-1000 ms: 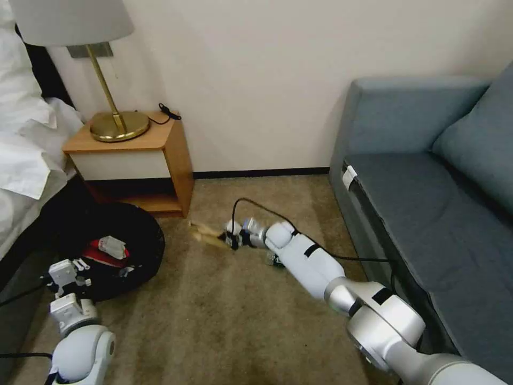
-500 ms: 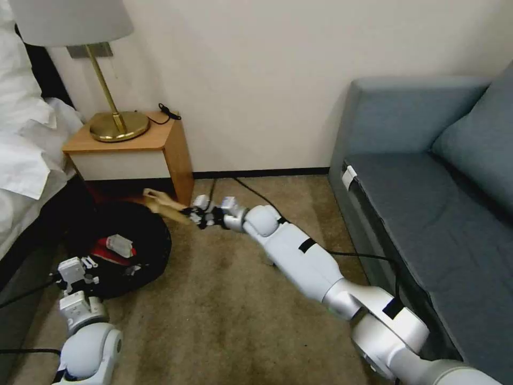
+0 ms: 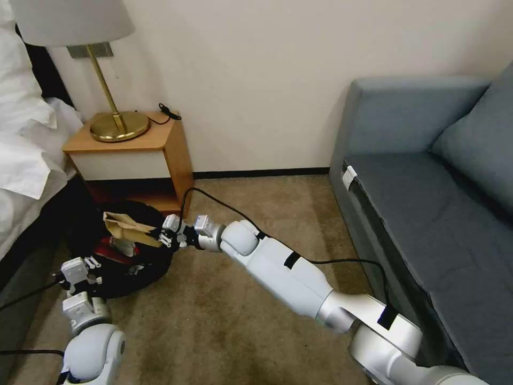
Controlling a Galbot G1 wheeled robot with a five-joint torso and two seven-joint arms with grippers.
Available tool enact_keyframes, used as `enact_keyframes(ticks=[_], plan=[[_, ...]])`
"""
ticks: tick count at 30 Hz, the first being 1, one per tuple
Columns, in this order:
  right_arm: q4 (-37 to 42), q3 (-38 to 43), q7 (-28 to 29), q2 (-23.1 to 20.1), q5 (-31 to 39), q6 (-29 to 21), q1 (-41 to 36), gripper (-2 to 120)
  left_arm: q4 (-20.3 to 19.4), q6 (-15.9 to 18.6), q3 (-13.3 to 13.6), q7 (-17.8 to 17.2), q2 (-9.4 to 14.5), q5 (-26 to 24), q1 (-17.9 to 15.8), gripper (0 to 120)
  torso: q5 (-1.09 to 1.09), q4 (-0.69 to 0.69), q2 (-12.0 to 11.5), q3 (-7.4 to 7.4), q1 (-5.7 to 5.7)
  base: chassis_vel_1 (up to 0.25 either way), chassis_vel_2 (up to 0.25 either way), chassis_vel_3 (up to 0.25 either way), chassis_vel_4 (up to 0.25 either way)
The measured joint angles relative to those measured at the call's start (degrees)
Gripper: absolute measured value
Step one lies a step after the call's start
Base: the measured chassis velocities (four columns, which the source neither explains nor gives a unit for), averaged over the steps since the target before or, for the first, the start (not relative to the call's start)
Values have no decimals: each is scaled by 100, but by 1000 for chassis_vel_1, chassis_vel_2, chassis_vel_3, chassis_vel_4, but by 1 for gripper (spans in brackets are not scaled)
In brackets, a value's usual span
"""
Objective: Pick up the trash bin, then pick up the garbage on the floor and place it into the trash bin.
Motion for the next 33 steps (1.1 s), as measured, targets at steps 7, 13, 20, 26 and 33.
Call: enact_keyframes(ticks=[7, 13, 20, 26, 33], plan=[[-143, -81, 166, 4, -2, 160, -84, 0, 14, 16, 29, 47, -52, 63, -9, 7, 0, 2, 0, 0, 0, 0, 0, 0, 0], [-69, -112, 222, 3, 107, 161, -34, 13, 47, 15, 48, 60, -67, 100, -48, 7, 1, 1, 0, 0, 0, 0, 0, 0, 0], [216, -182, 275, 2, 204, 144, -31, 38, 154, 14, 52, 67, -72, 122, -87, 7, 0, 2, 0, 0, 0, 0, 0, 0, 0], [444, -243, 331, 2, 291, 118, -34, 61, 173, 9, 55, 71, -71, 123, -119, 7, 1, 2, 0, 0, 0, 0, 0, 0, 0], [708, -264, 404, -1, 456, -77, 83, 85, 205, -32, 6, 73, -19, 98, -117, 7, 0, 0, 0, 0, 0, 0, 0, 0, 0]])
